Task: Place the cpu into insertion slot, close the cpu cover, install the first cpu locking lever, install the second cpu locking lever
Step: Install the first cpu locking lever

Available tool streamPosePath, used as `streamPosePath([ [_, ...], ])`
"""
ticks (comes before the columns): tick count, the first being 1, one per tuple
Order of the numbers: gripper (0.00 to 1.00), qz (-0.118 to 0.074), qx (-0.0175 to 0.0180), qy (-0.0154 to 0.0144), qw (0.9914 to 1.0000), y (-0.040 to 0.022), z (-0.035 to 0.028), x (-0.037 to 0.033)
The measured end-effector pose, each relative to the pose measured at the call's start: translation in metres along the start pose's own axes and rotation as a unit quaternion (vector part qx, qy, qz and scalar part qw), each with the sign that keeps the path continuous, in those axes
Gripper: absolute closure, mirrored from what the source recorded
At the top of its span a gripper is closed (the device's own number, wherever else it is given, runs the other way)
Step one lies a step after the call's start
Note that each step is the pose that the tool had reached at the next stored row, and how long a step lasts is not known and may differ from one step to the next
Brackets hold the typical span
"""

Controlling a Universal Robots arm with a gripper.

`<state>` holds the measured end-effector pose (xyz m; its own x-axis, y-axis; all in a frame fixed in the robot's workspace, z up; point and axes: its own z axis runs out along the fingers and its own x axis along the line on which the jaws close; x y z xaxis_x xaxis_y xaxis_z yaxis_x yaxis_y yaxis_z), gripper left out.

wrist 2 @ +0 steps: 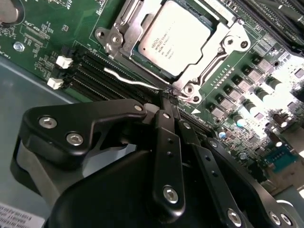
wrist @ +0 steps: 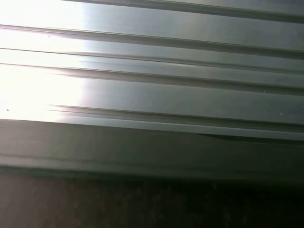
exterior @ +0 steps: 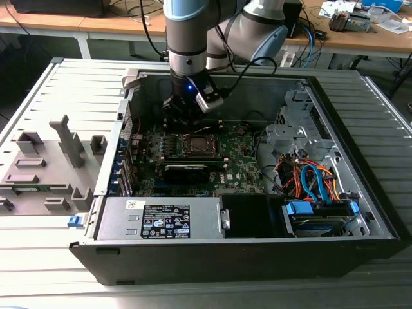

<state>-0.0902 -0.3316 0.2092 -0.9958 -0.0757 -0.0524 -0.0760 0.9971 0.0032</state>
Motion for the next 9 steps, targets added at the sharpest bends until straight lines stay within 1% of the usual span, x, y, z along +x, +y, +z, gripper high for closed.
streamPosePath([
  [4, 0.89, -0.002, -0.0001, 0.0001, 1.00000, -0.0001, 0.0029, -0.0009],
  [9, 0.89, -0.008, -0.0003, 0.0001, 0.99997, -0.0008, 0.0071, -0.0101],
])
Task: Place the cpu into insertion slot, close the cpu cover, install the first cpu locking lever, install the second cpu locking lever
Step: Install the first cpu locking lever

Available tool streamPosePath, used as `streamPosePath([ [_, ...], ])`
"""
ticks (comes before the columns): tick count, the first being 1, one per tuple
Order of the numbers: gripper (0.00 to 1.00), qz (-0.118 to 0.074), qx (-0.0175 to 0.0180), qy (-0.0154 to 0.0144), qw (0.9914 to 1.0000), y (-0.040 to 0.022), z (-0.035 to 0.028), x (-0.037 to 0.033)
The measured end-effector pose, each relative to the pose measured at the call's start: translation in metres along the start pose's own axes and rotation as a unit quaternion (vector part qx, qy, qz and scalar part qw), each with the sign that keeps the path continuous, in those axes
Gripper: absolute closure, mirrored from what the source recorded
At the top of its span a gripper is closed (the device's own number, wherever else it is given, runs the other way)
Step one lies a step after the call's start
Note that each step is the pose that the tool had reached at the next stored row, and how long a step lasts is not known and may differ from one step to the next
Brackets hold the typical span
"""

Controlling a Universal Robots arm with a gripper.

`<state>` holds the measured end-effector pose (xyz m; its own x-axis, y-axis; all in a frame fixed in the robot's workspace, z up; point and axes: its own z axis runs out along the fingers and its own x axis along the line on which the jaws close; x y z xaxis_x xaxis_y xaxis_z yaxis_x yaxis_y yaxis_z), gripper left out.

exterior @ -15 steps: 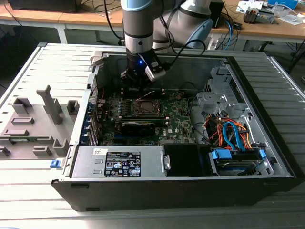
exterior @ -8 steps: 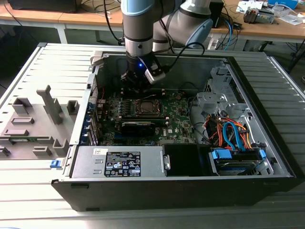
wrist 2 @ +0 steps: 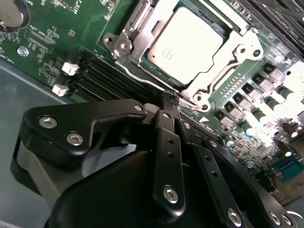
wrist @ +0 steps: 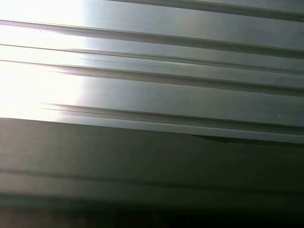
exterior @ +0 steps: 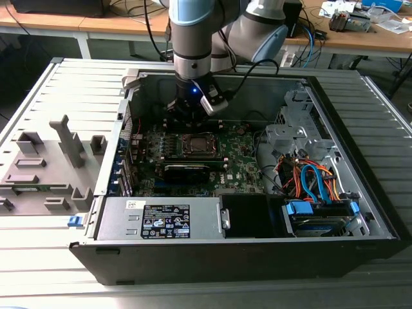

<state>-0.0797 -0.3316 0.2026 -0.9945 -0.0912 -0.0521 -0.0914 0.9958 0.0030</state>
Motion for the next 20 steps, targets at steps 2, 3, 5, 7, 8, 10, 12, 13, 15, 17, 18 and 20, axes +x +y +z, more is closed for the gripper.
streamPosePath([
  [2, 0.89, -0.002, 0.0000, 0.0001, 1.00000, -0.0004, 0.0013, -0.0036],
  [3, 0.89, -0.002, -0.0001, 0.0000, 1.00000, -0.0004, 0.0014, -0.0042],
  [5, 0.89, -0.002, -0.0002, -0.0002, 1.00000, -0.0004, 0.0016, -0.0046],
  [7, 0.89, -0.003, -0.0003, -0.0002, 1.00000, -0.0004, 0.0015, -0.0047],
  [8, 0.89, -0.003, -0.0005, -0.0007, 1.00000, -0.0004, 0.0006, -0.0048],
  [10, 0.89, -0.003, -0.0004, -0.0012, 1.00000, -0.0004, -0.0043, -0.0051],
  [12, 0.89, -0.003, -0.0002, -0.0013, 1.00000, -0.0004, -0.0125, -0.0054],
  [13, 0.89, -0.003, -0.0002, -0.0014, 1.00000, -0.0004, -0.0154, -0.0055],
  [15, 0.89, -0.003, -0.0001, -0.0019, 0.99999, -0.0004, -0.0205, -0.0052],
  [17, 0.89, -0.003, -0.0001, -0.0033, 0.99999, -0.0002, -0.0224, -0.0034],
  [18, 0.89, -0.003, 0.0000, -0.0041, 0.99999, 0.0000, -0.0228, -0.0012],
  [20, 0.89, -0.003, -0.0001, -0.0063, 0.99998, 0.0005, -0.0233, 0.0041],
])
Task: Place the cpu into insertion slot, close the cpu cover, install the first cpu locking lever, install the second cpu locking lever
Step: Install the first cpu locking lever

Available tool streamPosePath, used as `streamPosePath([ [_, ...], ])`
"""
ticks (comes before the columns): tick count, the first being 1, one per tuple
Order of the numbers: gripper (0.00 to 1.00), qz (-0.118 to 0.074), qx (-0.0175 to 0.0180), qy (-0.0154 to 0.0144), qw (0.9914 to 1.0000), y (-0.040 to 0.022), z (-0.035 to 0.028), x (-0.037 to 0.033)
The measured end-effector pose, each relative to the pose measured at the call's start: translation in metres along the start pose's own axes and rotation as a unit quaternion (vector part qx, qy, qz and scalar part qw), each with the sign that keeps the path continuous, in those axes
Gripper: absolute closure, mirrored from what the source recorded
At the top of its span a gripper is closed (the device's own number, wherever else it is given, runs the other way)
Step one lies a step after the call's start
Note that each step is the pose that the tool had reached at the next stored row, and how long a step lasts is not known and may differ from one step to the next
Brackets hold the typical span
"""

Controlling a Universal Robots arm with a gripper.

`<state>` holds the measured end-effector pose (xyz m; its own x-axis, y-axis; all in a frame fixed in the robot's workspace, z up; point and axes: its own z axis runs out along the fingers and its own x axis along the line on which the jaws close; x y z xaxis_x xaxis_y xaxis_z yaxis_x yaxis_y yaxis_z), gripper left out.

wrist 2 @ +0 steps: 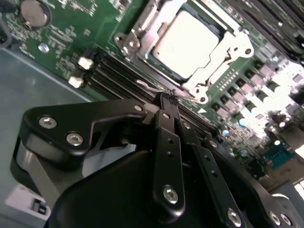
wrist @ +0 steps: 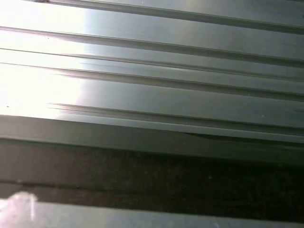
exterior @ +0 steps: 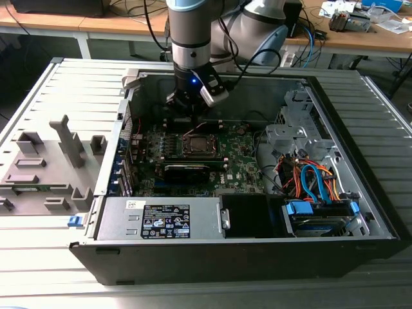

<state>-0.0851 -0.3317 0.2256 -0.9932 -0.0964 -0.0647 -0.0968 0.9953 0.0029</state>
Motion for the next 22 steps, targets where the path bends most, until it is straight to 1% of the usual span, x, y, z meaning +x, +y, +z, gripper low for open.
streamPosePath([
  [4, 0.89, 0.000, -0.0005, -0.0037, 0.99999, 0.0010, -0.0009, 0.0111],
  [5, 0.89, 0.000, -0.0012, -0.0045, 0.99999, 0.0013, -0.0010, 0.0134],
  [7, 0.89, 0.000, -0.0017, -0.0059, 0.99998, 0.0016, -0.0012, 0.0173],
  [8, 0.89, 0.000, -0.0021, -0.0062, 0.99998, 0.0003, -0.0012, 0.0184],
  [11, 0.89, 0.000, -0.0027, -0.0062, 0.99998, -0.0100, -0.0008, 0.0196],
  [15, 0.89, 0.000, -0.0028, -0.0061, 0.99998, -0.0109, 0.0035, 0.0194],
  [18, 0.89, -0.002, -0.0029, -0.0060, 0.99998, -0.0106, 0.0063, 0.0173],
  [20, 0.89, -0.011, -0.0036, -0.0059, 0.99992, -0.0102, 0.0071, 0.0170],
  [22, 0.89, -0.024, -0.0044, -0.0058, 0.99968, -0.0096, 0.0082, 0.0163],
])
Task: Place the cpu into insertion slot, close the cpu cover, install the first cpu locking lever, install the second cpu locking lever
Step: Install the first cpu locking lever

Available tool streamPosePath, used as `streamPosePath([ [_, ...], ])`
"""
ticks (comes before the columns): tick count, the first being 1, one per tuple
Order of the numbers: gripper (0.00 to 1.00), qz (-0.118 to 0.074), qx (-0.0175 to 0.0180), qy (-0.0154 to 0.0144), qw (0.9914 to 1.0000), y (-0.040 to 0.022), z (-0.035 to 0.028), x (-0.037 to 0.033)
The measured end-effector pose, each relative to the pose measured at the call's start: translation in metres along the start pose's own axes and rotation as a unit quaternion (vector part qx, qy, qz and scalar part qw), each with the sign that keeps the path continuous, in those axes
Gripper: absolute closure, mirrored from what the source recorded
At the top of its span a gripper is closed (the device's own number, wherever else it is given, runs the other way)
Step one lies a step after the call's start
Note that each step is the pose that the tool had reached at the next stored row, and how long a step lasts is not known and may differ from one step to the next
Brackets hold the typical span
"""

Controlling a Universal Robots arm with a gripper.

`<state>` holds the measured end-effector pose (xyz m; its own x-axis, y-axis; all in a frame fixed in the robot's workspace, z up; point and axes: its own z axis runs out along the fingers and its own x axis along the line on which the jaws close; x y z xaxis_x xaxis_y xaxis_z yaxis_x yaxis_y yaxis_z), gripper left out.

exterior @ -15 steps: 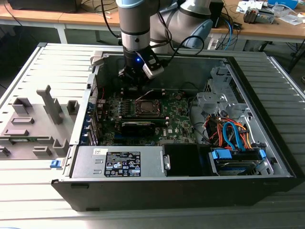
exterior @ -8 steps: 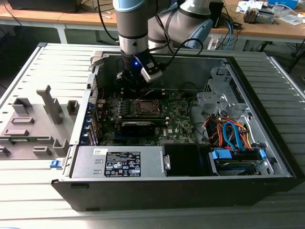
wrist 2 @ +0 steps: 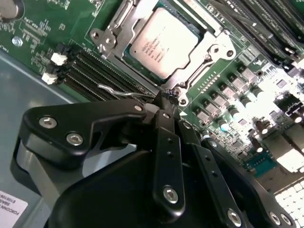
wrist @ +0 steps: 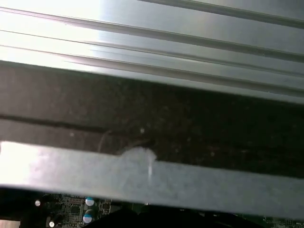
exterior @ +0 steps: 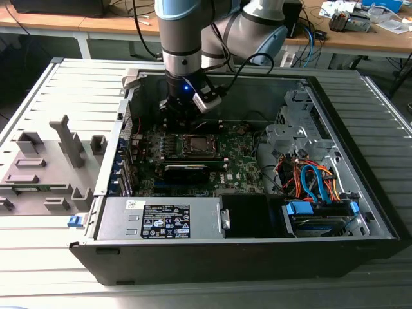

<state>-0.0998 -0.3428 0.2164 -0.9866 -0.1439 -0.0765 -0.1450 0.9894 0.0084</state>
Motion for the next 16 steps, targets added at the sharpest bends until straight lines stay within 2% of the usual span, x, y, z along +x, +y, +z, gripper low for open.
streamPosePath([
  [3, 0.89, -0.003, -0.0003, 0.0003, 1.00000, 0.0006, 0.0018, -0.0023],
  [12, 0.89, -0.003, -0.0008, 0.0039, 0.99999, -0.0016, 0.0097, -0.0162],
  [16, 0.89, -0.002, -0.0010, 0.0046, 0.99999, -0.0024, 0.0114, -0.0220],
])
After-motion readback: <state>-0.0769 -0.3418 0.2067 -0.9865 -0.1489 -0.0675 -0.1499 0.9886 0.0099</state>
